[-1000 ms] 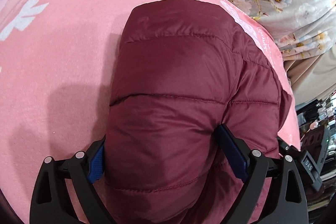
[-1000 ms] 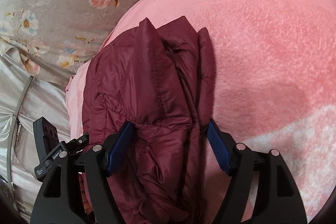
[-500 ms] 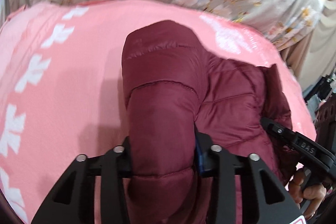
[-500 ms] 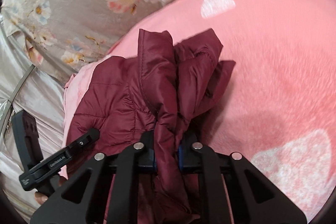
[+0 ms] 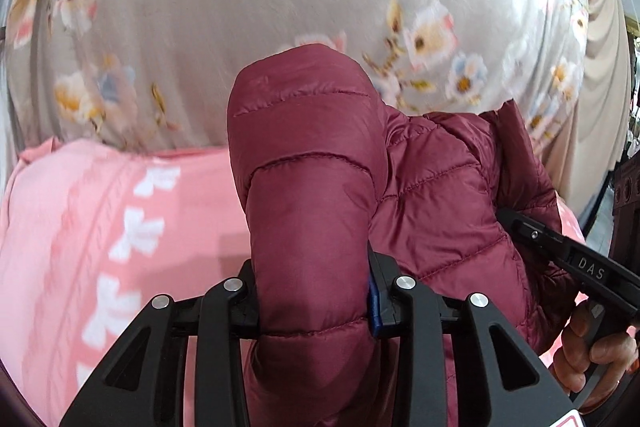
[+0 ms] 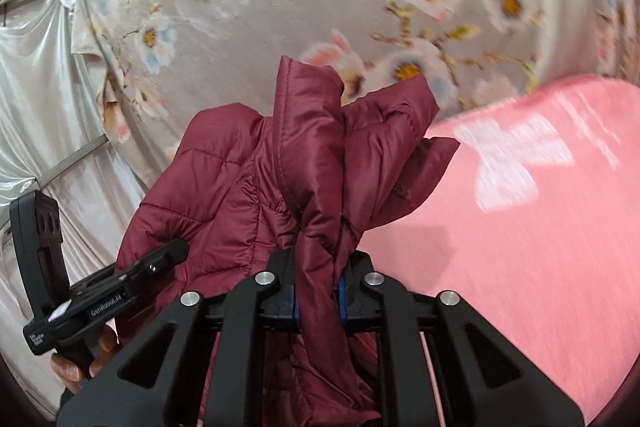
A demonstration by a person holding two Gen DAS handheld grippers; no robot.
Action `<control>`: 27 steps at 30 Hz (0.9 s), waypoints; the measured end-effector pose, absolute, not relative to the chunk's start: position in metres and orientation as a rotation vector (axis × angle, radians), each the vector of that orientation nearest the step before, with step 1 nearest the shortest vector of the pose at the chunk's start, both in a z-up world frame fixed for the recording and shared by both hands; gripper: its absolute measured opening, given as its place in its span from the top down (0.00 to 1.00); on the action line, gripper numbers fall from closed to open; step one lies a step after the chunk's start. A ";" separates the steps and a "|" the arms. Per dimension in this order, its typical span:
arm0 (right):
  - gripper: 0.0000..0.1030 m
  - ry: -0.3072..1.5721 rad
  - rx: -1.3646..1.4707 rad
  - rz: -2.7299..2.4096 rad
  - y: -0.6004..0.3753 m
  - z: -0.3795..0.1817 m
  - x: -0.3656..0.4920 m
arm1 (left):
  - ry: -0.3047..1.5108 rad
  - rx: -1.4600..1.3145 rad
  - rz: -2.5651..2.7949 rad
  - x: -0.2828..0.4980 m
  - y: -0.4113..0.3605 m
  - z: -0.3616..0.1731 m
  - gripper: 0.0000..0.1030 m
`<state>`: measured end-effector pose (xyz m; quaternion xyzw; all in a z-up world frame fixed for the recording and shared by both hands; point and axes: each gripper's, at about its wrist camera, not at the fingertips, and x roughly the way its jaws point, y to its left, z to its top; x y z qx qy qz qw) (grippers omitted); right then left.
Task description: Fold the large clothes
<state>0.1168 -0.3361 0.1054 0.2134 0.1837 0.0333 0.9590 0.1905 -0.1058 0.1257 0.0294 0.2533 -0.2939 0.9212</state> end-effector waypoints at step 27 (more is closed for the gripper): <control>0.84 0.565 0.420 0.030 -0.315 -0.026 0.294 | 0.637 0.090 -0.446 0.353 -0.076 0.001 0.44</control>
